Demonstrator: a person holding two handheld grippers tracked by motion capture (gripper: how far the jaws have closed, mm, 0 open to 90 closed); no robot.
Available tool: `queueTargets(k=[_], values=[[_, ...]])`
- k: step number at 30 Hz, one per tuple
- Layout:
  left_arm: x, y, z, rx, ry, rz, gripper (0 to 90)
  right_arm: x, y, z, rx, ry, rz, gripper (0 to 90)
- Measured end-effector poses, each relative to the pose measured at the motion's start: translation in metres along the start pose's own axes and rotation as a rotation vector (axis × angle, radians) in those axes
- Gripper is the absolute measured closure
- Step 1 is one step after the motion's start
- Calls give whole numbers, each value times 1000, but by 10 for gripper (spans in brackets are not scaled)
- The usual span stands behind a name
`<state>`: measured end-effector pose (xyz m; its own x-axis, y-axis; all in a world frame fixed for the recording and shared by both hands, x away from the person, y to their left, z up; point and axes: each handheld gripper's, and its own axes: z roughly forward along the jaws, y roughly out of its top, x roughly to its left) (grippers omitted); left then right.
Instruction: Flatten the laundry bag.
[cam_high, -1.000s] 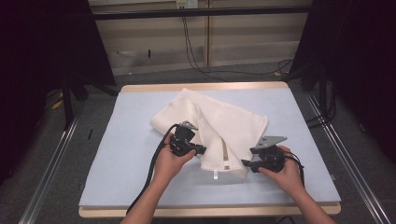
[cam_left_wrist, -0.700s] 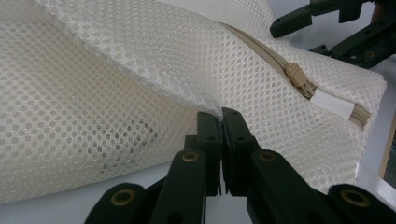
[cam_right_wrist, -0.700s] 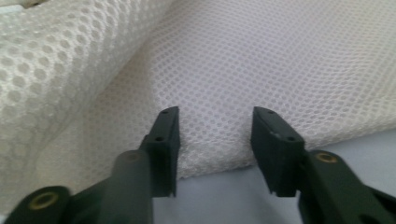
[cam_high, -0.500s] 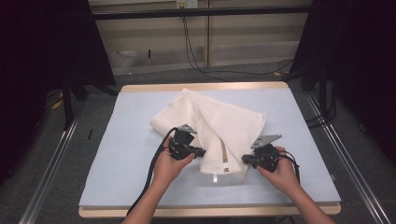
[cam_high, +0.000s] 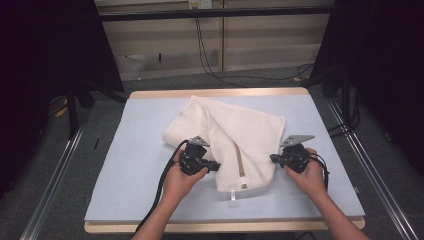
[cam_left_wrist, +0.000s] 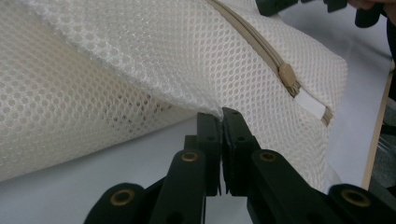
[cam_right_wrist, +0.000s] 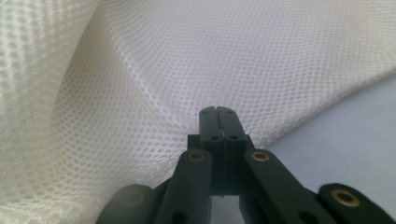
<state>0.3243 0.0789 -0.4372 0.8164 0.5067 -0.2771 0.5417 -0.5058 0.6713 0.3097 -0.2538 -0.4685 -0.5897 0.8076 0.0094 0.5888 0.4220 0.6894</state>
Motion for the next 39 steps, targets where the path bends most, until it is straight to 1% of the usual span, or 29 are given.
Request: queueTargets(k=[1,3,4,5,6,7,10,11,12,14,16,17,18,20,23,25,27,28,29,30,31,32,33,34,35,36,37,38,39], values=[[-1,0,0,9,0,9,868,-5,2,-2,-1,-12,4,900],[-4,-2,1,-4,2,11,868,-12,4,-4,-10,-33,16,900],[-5,-3,2,-16,-5,13,868,-15,5,-5,-18,-43,30,900],[-6,-5,2,-23,-7,14,868,-17,6,-5,-22,-53,28,900],[-6,-5,2,-23,-7,14,868,-17,6,-5,-22,-53,28,900],[-8,-7,2,-25,-3,27,868,-18,7,-5,-32,-57,40,900],[-11,-10,2,-23,4,35,868,-17,7,-4,-17,-57,44,900],[-13,-13,2,-18,3,40,868,-14,6,-3,-28,-53,33,866],[-14,-15,3,-25,4,36,868,-13,6,-4,-43,-49,38,808],[-14,-17,3,-19,6,40,867,-10,6,-8,-73,-37,46,736],[-15,-18,4,-23,7,35,866,-4,9,-13,-107,-21,33,631],[-15,-19,4,-24,11,38,867,0,11,-15,-118,-10,40,586],[-15,-19,4,-24,11,38,866,4,12,-18,-133,5,30,563],[-16,-20,4,-20,9,41,866,16,16,-21,-151,48,18,478],[-18,-21,3,-27,15,42,866,33,22,-20,-165,115,-9,431],[-20,-21,2,-28,13,45,863,42,24,-17,-160,150,-8,425],[-21,-23,1,-39,5,39,862,47,26,-11,-148,166,-13,447],[-21,-23,0,-41,9,41,861,48,25,-8,-140,174,-10,501],[-22,-24,-1,-42,9,39,860,49,25,-4,-132,205,-10,648],[-22,-24,-2,-37,11,35,856,50,25,-2,-128,233,-10,728],[-21,-25,-3,-37,11,33,847,51,24,-1,-125,232,-10,806],[-20,-26,-4,-43,10,20,818,52,24,-1,-120,244,-17,843],[-18,-26,-5,-57,10,13,773,53,24,-1,-115,244,-28,856],[-17,-26,-8,-62,7,-6,747,54,24,-1,-115,240,-44,864],[-14,-26,-10,-78,23,-20,704,55,24,0,-107,248,-55,869],[-14,-26,-10,-78,23,-20,660,55,24,0,-107,248,-55,869],[-12,-26,-14,-88,31,-30,660,56,24,0,-99,250,-73,873],[-5,-22,-20,-123,39,-62,578,58,25,1,-89,257,-94,876],[-1,-19,-23,-126,52,-70,552,59,25,1,-85,260,-99,876]])
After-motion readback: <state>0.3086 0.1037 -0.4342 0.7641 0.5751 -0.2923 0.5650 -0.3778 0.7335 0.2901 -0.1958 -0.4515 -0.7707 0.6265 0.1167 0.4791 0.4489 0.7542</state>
